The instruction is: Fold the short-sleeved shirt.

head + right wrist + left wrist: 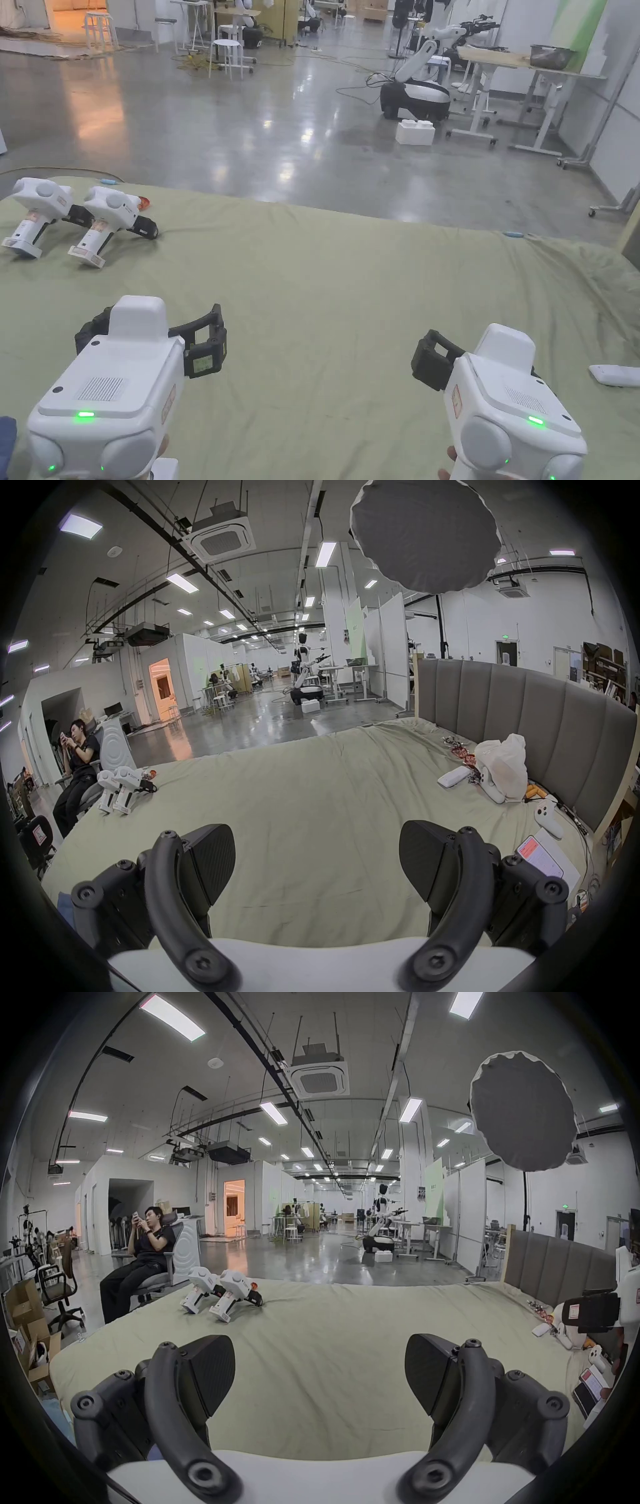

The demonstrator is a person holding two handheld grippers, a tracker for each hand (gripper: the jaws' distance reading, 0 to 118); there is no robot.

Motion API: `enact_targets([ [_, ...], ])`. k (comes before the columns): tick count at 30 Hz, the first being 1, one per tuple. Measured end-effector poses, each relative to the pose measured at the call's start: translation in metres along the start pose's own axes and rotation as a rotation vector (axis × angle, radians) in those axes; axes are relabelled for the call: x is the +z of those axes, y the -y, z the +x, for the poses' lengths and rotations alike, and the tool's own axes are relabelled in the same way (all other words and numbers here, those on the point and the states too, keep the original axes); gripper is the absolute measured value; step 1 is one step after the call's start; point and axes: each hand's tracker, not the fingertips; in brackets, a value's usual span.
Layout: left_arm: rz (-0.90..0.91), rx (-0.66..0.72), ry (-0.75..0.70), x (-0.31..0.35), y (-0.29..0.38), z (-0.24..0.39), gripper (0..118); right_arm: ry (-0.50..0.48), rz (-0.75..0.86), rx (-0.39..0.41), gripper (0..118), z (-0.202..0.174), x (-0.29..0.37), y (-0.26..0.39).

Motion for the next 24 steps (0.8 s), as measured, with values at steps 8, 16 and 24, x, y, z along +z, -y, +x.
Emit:
enact_targets([
  [8,0.081,-0.061,0.013,0.005,0.001,0.005,103,-0.047,0.083,0.023,99,0.004,0.003,0.003],
  [16,0.074,-0.071,0.016,0.002,0.001,0.01,103,-0.019,0.157,0.148,106,-0.001,0.004,0.009],
  [24,0.066,-0.036,0.009,0.0,0.007,0.006,103,-0.031,0.176,0.149,107,0.0,0.004,0.014],
])
